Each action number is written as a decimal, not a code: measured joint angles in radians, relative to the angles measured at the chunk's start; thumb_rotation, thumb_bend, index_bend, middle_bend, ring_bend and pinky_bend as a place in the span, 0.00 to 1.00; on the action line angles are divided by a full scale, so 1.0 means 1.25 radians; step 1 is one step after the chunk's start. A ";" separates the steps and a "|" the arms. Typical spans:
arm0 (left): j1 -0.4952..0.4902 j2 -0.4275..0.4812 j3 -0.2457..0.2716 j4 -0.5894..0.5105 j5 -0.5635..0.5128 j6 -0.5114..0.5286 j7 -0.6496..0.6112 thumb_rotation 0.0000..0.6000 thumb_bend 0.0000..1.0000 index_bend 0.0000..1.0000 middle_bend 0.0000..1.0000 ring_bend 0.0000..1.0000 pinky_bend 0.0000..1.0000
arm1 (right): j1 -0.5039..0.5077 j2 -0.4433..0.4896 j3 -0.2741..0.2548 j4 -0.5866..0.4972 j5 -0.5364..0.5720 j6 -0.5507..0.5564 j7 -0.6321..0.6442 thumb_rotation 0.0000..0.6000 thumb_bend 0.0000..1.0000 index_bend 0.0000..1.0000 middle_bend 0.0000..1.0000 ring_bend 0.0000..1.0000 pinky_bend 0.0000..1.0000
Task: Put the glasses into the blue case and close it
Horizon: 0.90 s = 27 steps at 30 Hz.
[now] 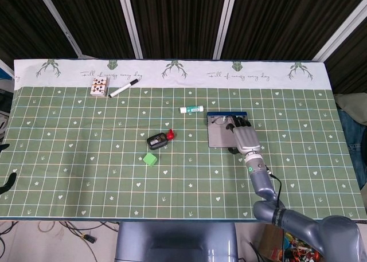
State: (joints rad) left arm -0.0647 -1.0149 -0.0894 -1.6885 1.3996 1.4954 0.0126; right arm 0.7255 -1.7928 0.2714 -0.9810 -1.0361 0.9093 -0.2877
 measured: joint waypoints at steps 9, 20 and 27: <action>0.000 0.001 -0.001 0.000 -0.001 0.000 -0.002 1.00 0.32 0.19 0.00 0.00 0.00 | 0.007 -0.014 0.005 0.025 0.001 -0.010 0.008 1.00 0.29 0.32 0.06 0.10 0.17; 0.000 0.002 0.000 0.000 -0.002 -0.001 -0.001 1.00 0.32 0.19 0.00 0.00 0.00 | 0.009 -0.021 0.010 0.041 -0.009 -0.003 0.026 1.00 0.40 0.34 0.07 0.10 0.17; 0.001 0.003 -0.001 -0.001 -0.002 0.001 -0.002 1.00 0.32 0.19 0.00 0.00 0.00 | 0.013 -0.027 0.015 0.057 -0.015 -0.004 0.042 1.00 0.42 0.35 0.08 0.11 0.17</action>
State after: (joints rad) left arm -0.0635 -1.0117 -0.0906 -1.6903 1.3969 1.4961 0.0102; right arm 0.7418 -1.8267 0.2901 -0.9101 -1.0551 0.9045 -0.2352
